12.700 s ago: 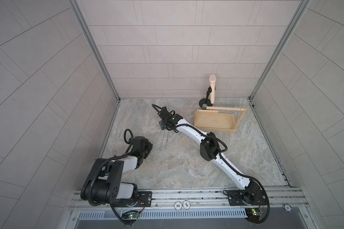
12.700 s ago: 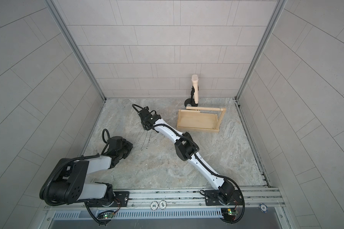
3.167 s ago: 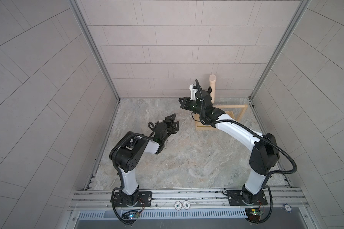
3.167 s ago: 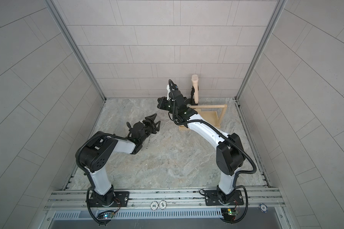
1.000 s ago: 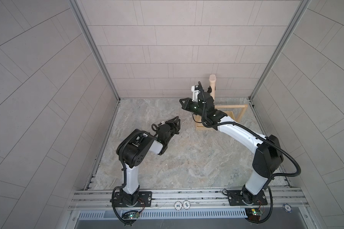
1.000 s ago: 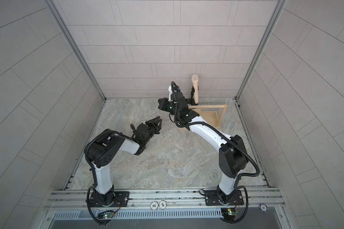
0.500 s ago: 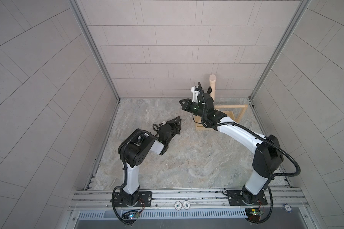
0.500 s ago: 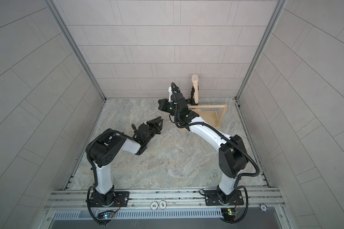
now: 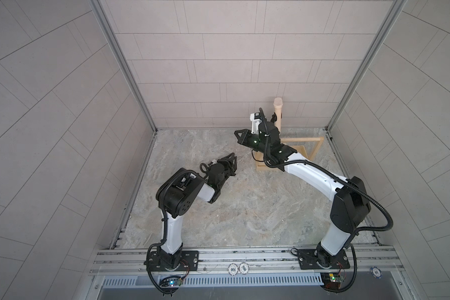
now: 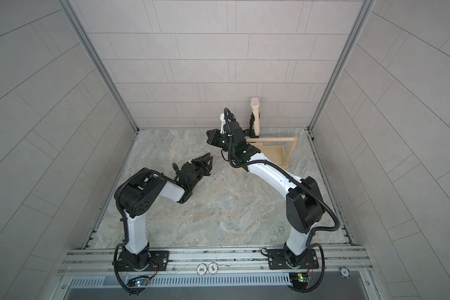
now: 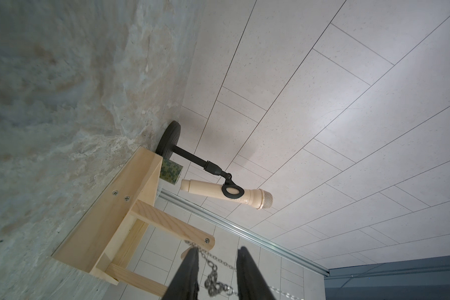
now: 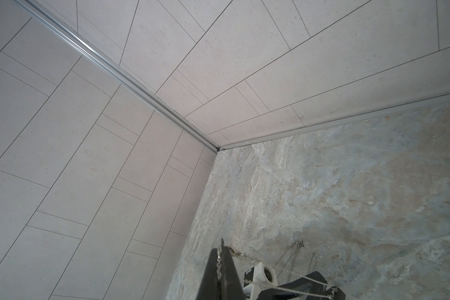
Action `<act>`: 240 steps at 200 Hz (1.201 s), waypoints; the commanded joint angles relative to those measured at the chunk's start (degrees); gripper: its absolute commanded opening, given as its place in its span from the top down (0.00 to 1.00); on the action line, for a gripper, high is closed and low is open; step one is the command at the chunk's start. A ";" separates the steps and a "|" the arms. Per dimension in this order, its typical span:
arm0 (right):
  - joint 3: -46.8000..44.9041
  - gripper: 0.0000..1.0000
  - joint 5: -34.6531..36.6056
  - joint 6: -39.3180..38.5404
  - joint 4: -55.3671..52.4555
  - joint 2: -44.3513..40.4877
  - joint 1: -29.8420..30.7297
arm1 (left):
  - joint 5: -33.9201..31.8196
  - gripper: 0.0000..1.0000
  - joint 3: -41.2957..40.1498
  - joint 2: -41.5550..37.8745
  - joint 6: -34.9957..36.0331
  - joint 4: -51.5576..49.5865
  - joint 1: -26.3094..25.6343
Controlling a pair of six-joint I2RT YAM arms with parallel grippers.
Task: Take the necklace off the jewelry display stand
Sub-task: Take off the necklace from the stand, then place the necklace at the center of the board.
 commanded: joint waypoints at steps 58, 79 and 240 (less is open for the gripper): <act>0.00 1.00 0.13 1.09 1.01 -2.50 0.44 | -0.71 0.77 1.38 1.16 -1.66 2.92 -0.11; -0.08 1.00 0.38 0.83 0.82 -2.80 0.43 | -0.93 0.77 1.29 0.83 -1.70 2.87 -0.14; -1.28 1.00 1.54 0.21 0.82 -3.53 0.39 | 0.72 1.00 -0.64 -1.88 1.32 2.74 0.23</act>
